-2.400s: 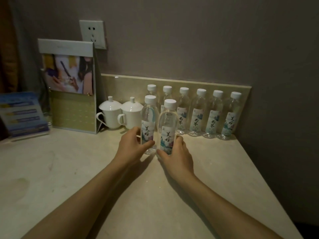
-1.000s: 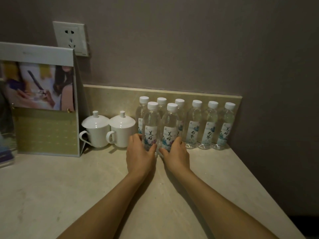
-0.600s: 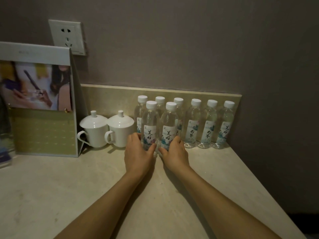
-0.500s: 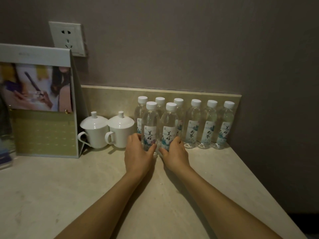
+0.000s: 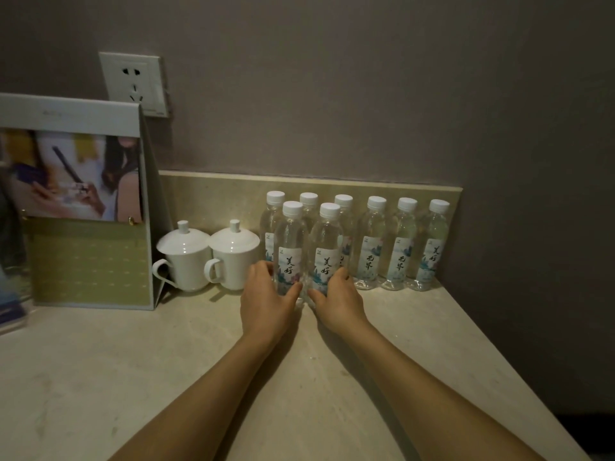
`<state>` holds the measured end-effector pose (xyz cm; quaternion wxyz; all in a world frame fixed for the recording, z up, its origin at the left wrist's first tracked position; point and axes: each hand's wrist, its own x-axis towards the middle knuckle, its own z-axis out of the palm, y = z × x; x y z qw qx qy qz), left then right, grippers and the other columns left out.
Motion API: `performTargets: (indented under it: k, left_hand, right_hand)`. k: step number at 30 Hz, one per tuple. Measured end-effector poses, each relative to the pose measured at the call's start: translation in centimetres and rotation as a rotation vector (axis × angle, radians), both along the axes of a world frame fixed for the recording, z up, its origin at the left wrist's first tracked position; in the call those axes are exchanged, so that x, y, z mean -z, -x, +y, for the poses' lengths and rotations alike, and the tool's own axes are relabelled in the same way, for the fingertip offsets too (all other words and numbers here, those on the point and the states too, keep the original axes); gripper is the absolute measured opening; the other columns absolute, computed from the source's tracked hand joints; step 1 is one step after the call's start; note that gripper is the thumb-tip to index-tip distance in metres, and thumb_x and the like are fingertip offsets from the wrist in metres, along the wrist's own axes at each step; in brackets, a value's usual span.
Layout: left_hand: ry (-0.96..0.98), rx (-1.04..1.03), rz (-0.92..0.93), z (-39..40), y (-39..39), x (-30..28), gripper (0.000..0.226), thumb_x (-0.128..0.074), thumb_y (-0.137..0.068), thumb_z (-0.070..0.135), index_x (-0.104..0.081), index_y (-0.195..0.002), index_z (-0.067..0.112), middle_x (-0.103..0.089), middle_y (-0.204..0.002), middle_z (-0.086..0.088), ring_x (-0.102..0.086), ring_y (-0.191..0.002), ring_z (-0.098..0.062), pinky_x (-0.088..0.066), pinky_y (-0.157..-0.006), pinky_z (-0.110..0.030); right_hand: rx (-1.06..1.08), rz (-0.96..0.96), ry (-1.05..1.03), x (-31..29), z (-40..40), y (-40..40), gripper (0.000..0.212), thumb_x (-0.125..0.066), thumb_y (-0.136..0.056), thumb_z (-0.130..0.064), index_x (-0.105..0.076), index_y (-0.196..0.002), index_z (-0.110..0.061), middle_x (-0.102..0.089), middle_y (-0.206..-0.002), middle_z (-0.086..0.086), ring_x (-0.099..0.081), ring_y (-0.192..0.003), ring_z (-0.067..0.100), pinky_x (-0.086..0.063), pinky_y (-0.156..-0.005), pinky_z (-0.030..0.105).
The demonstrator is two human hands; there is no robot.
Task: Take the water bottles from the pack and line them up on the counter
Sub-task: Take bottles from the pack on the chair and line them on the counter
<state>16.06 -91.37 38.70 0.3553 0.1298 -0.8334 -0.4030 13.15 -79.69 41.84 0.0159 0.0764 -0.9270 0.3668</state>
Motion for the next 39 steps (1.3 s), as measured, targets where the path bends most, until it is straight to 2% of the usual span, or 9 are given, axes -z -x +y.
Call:
performTargets:
  k: [3,9,16,21,24,27,31,34,39]
  left_hand:
    - [0.005,0.000,-0.005,-0.1,0.1,0.1,0.040,-0.078,-0.081,0.033,-0.048,-0.105,0.024,-0.051,-0.102,0.008,-0.053,-0.089,-0.008,-0.042,-0.070,-0.019]
    - [-0.005,-0.011,0.006,-0.1,0.1,0.2,0.041,-0.078,-0.080,0.034,-0.050,-0.107,0.022,-0.051,-0.102,0.009,-0.055,-0.089,-0.009,-0.047,-0.072,-0.023]
    - [-0.009,-0.012,-0.022,0.0,0.0,-0.1,0.043,-0.079,-0.079,0.036,-0.043,-0.101,0.030,-0.051,-0.102,0.008,-0.056,-0.090,-0.011,-0.054,-0.075,-0.030]
    - [-0.060,0.007,-0.055,-0.2,0.0,-0.6,0.046,-0.081,-0.078,0.032,-0.052,-0.112,0.019,-0.054,-0.106,0.005,-0.053,-0.092,-0.009,-0.049,-0.076,-0.025]
    - [-0.130,0.040,-0.068,-0.1,-0.6,-1.0,0.054,-0.080,-0.080,0.033,-0.053,-0.122,0.015,-0.057,-0.114,0.000,-0.057,-0.099,-0.014,-0.055,-0.085,-0.032]
    - [-0.272,-0.007,0.005,0.8,-1.6,-1.7,0.048,-0.074,-0.086,0.036,-0.052,-0.123,0.015,-0.059,-0.112,0.000,-0.060,-0.096,-0.015,-0.054,-0.080,-0.031]
    - [-0.449,0.082,0.170,3.4,-3.3,-3.7,0.005,-0.059,-0.097,0.028,-0.058,-0.097,0.023,-0.060,-0.079,0.001,-0.055,-0.064,-0.003,-0.047,-0.062,-0.026]
    - [-0.395,0.212,0.186,6.5,-4.0,-5.3,0.019,-0.055,-0.098,0.023,-0.064,-0.086,0.012,-0.062,-0.073,-0.003,-0.056,-0.066,-0.013,-0.051,-0.065,-0.035]
    - [-0.356,0.293,0.175,13.6,-4.4,-6.6,0.027,-0.056,-0.097,0.025,-0.065,-0.079,0.007,-0.063,-0.071,-0.014,-0.059,-0.069,-0.031,-0.052,-0.067,-0.049]
  right_hand:
    - [0.003,-0.002,-0.001,0.0,0.0,0.1,0.066,-0.063,-0.093,-0.030,-0.027,-0.142,-0.004,-0.043,-0.144,0.015,-0.048,-0.130,0.034,-0.044,-0.105,0.044]
    - [-0.010,-0.009,-0.026,0.0,-0.1,0.2,0.067,-0.062,-0.094,-0.031,-0.025,-0.142,-0.003,-0.043,-0.144,0.017,-0.048,-0.129,0.034,-0.044,-0.106,0.045]
    - [-0.023,-0.014,-0.035,-0.1,-0.1,0.3,0.069,-0.061,-0.094,-0.031,-0.022,-0.144,-0.003,-0.041,-0.145,0.018,-0.047,-0.130,0.035,-0.043,-0.106,0.046]
    - [-0.031,-0.058,0.009,-0.3,0.2,0.2,0.073,-0.063,-0.092,-0.034,-0.025,-0.143,0.001,-0.039,-0.146,0.019,-0.045,-0.130,0.035,-0.042,-0.107,0.046]
    - [-0.013,-0.059,0.050,-0.4,0.6,-0.2,0.076,-0.068,-0.088,-0.036,-0.029,-0.143,-0.001,-0.039,-0.144,0.018,-0.045,-0.131,0.033,-0.043,-0.107,0.044]
    - [0.034,-0.023,0.079,-0.9,1.3,-0.9,0.066,-0.068,-0.087,-0.037,-0.038,-0.137,-0.007,-0.044,-0.138,0.014,-0.049,-0.125,0.031,-0.045,-0.103,0.044]
    - [0.088,0.062,0.199,-2.3,3.3,-2.0,0.045,-0.062,-0.092,-0.035,-0.046,-0.127,-0.011,-0.056,-0.126,0.009,-0.057,-0.112,0.028,-0.051,-0.091,0.044]
    - [0.090,0.155,0.316,-3.8,5.7,-3.4,0.034,-0.059,-0.092,-0.033,-0.051,-0.120,-0.015,-0.062,-0.108,0.003,-0.059,-0.097,0.019,-0.045,-0.077,0.032]
    - [0.116,0.270,0.405,-5.2,12.5,-5.5,0.018,-0.060,-0.090,-0.034,-0.055,-0.102,-0.021,-0.060,-0.079,-0.009,-0.060,-0.082,0.016,-0.047,-0.071,0.031]
